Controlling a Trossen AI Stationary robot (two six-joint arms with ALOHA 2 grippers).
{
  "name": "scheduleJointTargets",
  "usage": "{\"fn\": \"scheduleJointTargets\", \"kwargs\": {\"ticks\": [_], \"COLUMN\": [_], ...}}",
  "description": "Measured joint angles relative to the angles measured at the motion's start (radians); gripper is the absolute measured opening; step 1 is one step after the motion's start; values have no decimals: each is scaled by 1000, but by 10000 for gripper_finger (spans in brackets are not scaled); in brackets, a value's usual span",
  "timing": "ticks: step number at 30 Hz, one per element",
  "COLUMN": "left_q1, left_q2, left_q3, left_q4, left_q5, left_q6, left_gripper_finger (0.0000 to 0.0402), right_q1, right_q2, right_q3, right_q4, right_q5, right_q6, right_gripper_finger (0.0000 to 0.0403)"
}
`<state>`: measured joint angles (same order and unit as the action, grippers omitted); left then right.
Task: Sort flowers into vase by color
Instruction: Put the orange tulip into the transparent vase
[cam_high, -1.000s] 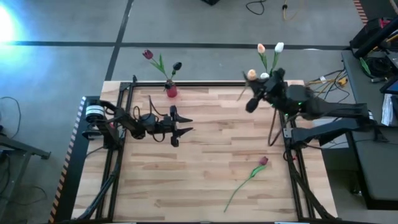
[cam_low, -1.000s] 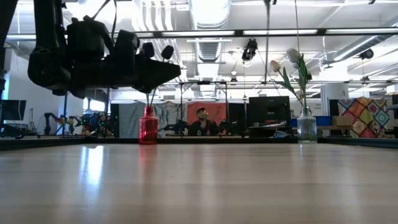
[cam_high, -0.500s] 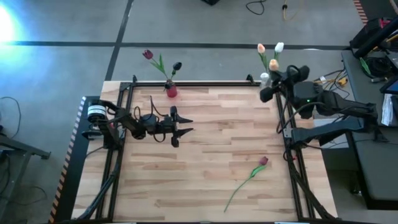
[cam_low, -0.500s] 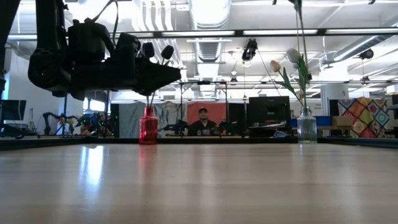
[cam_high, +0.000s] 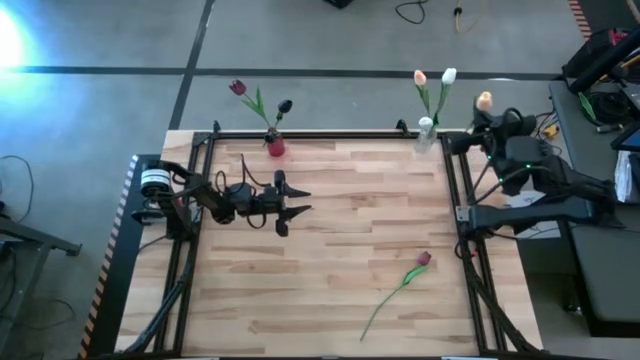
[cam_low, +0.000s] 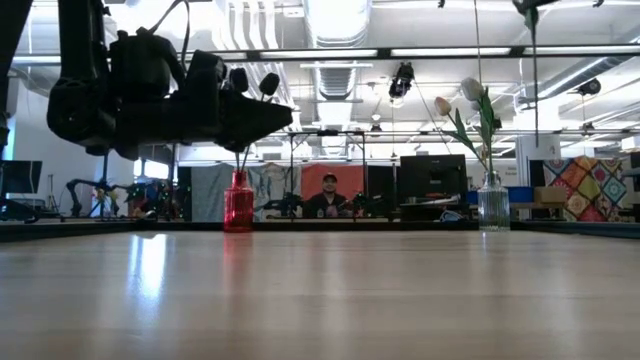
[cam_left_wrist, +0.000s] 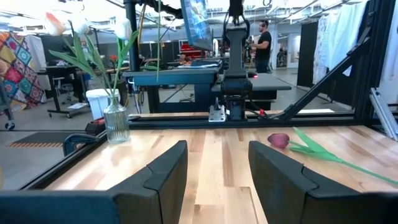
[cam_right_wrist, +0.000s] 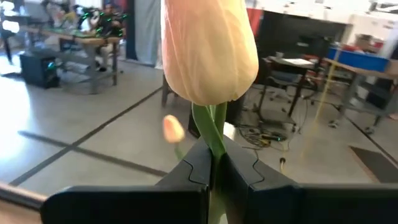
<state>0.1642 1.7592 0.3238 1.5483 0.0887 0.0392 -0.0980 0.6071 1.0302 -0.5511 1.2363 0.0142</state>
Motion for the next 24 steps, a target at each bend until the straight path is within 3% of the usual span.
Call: {"fn": "scheduleJointTargets", "kwargs": {"ticks": [4,15,24], "left_q1": [0,0,0], "left_q2": [0,0,0], "left_q3": [5,10,10], "left_q4": [0,0,0], "left_q5": [1,1,1], "left_q6": [-5,-5,-5], "left_gripper_finger": [157,157,157], "right_q1": [-33,-152,-294], "right_q2": [-51,-124,-112], "right_q3": [-74,-304,-354], "right_q4": [111,705,772], "right_q5": [1,-106,-214], "right_q6": [-48,-401,-344], "right_gripper_finger": [12,12,12]}}
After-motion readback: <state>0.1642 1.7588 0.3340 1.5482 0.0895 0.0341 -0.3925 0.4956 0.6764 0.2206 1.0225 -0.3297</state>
